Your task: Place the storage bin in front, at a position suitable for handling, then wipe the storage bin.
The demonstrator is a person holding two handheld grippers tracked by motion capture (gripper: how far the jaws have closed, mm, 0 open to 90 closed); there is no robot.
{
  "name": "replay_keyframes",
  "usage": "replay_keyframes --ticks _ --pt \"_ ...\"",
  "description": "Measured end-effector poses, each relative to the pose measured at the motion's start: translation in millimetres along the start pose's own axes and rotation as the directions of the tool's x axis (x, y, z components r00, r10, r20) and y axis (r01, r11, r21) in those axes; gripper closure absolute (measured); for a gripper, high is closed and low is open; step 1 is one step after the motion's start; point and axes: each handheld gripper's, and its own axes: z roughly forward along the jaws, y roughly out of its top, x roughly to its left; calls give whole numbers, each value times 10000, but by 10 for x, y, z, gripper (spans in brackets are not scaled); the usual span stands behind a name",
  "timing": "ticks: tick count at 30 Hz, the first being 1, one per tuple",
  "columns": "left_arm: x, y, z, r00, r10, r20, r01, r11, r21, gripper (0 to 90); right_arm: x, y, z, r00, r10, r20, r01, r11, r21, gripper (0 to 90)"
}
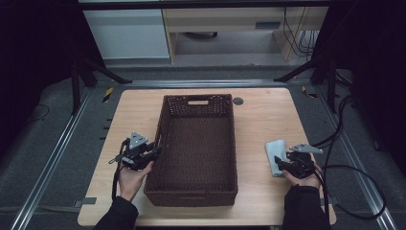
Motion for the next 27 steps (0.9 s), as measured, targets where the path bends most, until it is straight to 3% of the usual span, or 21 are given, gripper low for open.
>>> replay_keyframes --ticks 6,11,14,27 --pt "18 11 3 10000 46 37 -46 10000 56 682 -18 -40 76 9998 96 -191 -85 9985 535 620" --pt "23 16 4 10000 70 69 -71 10000 62 685 -31 -22 75 9996 144 -223 -128 9975 702 770" --pt "45 18 3 9999 102 131 -103 9999 76 688 -30 5 55 9996 149 -238 -133 9979 639 811" --pt "149 12 -25 9990 217 395 -223 9996 160 695 140 236 -59 9956 -215 -912 141 9966 -812 816"
